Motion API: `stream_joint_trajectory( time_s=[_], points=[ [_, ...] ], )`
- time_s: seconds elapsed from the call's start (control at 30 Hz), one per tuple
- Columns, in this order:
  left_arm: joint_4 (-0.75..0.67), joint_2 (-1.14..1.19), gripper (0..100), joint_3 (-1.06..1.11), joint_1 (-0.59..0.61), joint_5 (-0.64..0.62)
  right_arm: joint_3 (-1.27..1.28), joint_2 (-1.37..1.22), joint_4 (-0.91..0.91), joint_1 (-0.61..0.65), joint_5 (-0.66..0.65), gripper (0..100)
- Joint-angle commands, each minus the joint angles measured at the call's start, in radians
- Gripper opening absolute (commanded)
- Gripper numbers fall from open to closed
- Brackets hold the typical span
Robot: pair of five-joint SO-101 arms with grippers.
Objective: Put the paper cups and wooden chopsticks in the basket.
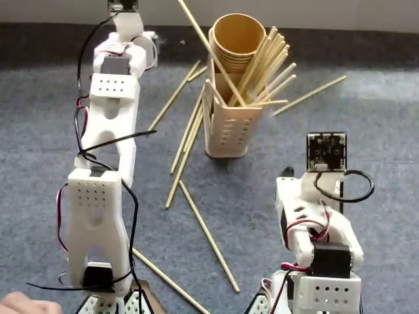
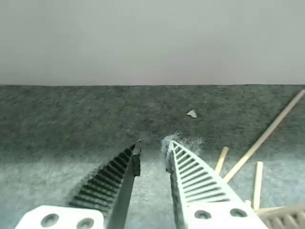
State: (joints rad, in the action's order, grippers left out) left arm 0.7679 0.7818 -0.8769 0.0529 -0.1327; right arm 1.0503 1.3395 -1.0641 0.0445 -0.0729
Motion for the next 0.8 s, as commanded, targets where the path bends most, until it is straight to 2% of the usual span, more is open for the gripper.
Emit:
stream_joint_trajectory(
  time_s=[0.0,0.13,0.27,0.5,0.77],
  points=[
    [-0.018,-0.01,11,-0.15,-0.085,-0.04,0.108,0.076,-0.008,-0.012,-0.012,15.6],
    [-0.018,-0.01,11,-0.255,-0.111,-0.16,0.24,0.165,-0.015,-0.018,-0.078,15.6],
    [-0.017,-0.01,11,-0.332,-0.119,-0.161,0.311,0.257,-0.015,-0.021,-0.094,15.6],
    [-0.014,-0.016,11,-0.343,-0.137,-0.163,0.366,0.343,-0.012,-0.021,-0.095,15.6],
    [0.0,-0.018,11,-0.412,-0.228,-0.164,0.384,0.344,-0.008,-0.019,-0.095,15.6]
  ],
)
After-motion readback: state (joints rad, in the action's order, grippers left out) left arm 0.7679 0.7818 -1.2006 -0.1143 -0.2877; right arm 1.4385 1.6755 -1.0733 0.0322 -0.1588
